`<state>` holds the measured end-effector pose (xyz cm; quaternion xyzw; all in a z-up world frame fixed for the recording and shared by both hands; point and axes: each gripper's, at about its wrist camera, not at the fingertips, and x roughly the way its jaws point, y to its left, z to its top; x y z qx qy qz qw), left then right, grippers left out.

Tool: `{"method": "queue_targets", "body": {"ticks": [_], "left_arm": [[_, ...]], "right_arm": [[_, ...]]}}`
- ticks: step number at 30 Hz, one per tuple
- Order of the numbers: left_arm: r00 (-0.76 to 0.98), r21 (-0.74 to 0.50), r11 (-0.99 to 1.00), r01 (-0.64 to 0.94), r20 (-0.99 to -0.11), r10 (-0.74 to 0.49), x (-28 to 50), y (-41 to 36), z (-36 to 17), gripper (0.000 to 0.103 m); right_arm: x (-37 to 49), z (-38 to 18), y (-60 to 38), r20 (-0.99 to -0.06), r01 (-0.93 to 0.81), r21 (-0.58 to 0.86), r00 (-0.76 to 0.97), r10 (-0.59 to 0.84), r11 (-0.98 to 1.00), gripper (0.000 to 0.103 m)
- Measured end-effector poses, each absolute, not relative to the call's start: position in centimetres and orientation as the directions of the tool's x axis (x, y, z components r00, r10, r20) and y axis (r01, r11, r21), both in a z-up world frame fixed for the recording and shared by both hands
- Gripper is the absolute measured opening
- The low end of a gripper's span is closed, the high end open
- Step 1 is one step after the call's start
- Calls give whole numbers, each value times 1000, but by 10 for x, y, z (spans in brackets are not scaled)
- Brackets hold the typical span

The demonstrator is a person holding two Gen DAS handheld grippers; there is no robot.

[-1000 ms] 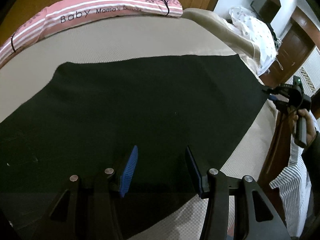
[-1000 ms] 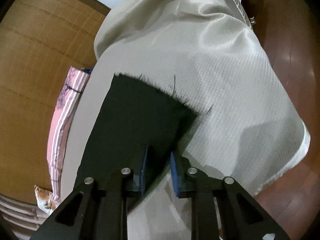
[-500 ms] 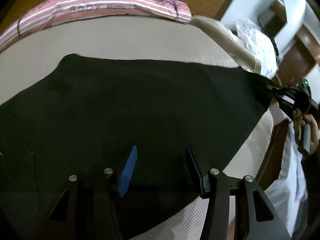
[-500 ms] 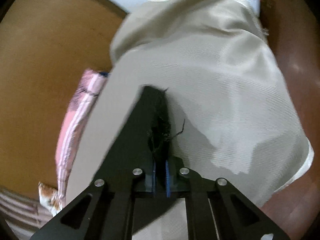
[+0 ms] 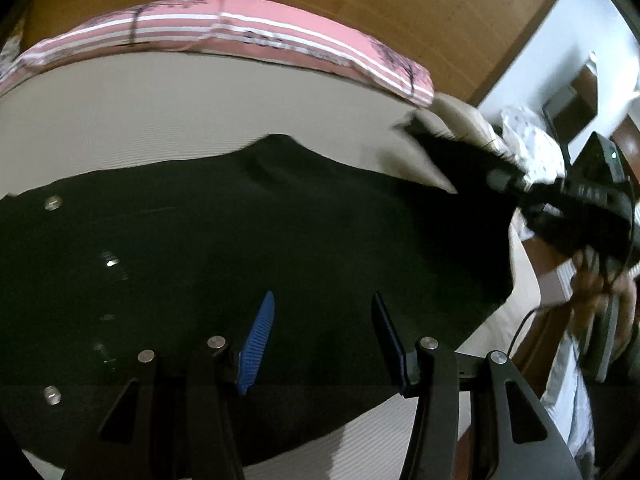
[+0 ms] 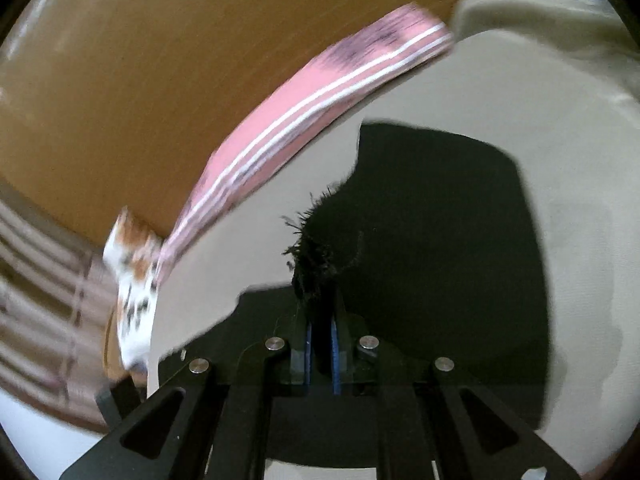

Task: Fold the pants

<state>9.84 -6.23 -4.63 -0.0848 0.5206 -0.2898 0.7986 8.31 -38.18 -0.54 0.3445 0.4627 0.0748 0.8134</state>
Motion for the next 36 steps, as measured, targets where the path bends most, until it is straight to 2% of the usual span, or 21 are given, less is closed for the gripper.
{"method": "queue_targets", "body": {"ticks": [4, 8, 16, 19, 21, 23, 30, 36], "left_arm": [[312, -449, 828, 336, -776, -547, 96, -39, -47, 52], [318, -466, 828, 312, -770, -553, 95, -27, -49, 52], [301, -514, 798, 313, -743, -597, 91, -24, -45, 52], [290, -525, 790, 317, -740, -607, 90, -27, -42, 52], [280, -527, 782, 331, -737, -615, 89, -30, -38, 52], [256, -546, 766, 339, -730, -634, 89, -33, -36, 52], [110, -671, 670, 317, -676, -729, 89, -61, -39, 52], [-30, -754, 639, 149, -650, -760, 97, -78, -66, 52]], "right_arm": [[88, -31, -315, -751, 92, 593, 422, 508, 800, 8], [79, -53, -276, -817, 25, 512, 323, 478, 859, 8], [60, -64, -259, -860, -68, 440, 256, 442, 895, 9], [55, -68, -254, -876, -107, 405, 238, 418, 908, 14], [53, -64, -254, -866, -103, 427, 238, 439, 898, 27], [49, -57, -257, -851, -91, 453, 253, 461, 887, 35], [24, -30, -318, -810, 58, 491, 397, 431, 869, 36], [11, -33, -359, -798, 183, 520, 452, 398, 835, 37]]}}
